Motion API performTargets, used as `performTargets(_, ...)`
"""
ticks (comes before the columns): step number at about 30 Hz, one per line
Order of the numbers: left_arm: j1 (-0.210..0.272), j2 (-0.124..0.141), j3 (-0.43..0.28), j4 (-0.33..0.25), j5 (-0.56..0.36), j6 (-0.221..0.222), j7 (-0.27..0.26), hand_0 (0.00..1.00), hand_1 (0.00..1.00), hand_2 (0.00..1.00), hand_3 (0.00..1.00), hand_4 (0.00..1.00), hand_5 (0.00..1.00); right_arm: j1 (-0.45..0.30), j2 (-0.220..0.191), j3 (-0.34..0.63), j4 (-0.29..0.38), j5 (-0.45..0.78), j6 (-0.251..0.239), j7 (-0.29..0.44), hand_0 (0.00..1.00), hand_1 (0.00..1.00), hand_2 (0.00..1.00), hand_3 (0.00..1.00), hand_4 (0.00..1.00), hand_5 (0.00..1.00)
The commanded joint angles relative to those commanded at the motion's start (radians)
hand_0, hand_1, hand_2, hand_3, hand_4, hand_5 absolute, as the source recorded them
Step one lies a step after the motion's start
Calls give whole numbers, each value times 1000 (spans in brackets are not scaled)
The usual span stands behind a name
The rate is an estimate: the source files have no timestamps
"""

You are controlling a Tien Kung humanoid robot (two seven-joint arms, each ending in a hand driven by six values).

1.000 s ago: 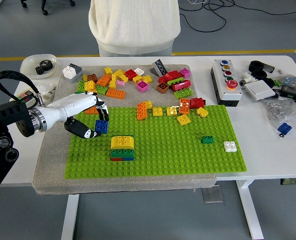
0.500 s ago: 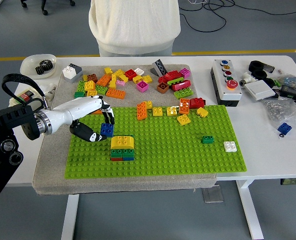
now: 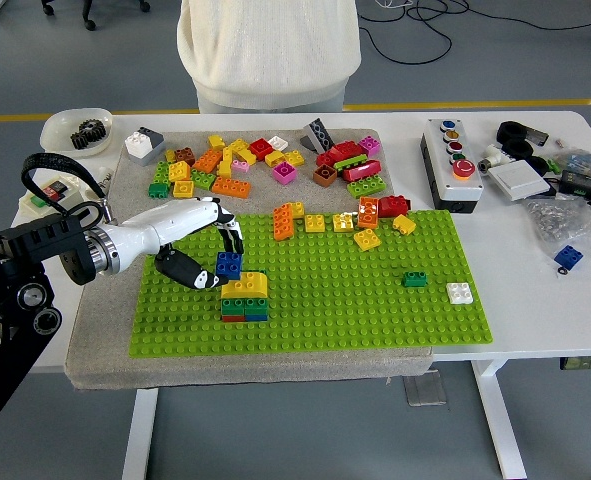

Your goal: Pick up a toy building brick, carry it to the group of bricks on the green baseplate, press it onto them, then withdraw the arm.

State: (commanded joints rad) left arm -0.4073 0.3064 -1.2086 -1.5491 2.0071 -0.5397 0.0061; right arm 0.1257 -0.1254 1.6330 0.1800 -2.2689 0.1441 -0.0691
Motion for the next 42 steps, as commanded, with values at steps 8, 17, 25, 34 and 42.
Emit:
performTargets(8, 3, -19, 2, 7, -2, 1, 7, 998, 701, 506, 540, 807, 2, -1, 0, -3, 0, 0, 1, 1, 750, 652, 729, 633, 895, 478)
performTargets(17, 4, -36, 1, 19, -2, 2, 11, 998, 698, 505, 537, 807, 2, 1, -1, -6, 0, 0, 2, 2, 749, 653, 728, 632, 895, 478)
performTargets(25, 5, -50, 7, 28, -2, 3, 14, 998, 697, 504, 537, 807, 2, 0, -2, -4, 0, 0, 0, 2, 749, 652, 729, 633, 895, 479)
performTargets(34, 2, -64, 12, 50, -2, 7, 13, 998, 695, 504, 537, 807, 2, 2, -3, -5, 0, 0, 0, 3, 749, 652, 729, 633, 895, 478)
performTargets(42, -8, -66, 16, 77, 5, 10, 3, 998, 694, 503, 536, 806, 2, 3, -2, -5, 0, 0, 0, 3, 750, 653, 729, 633, 895, 478)
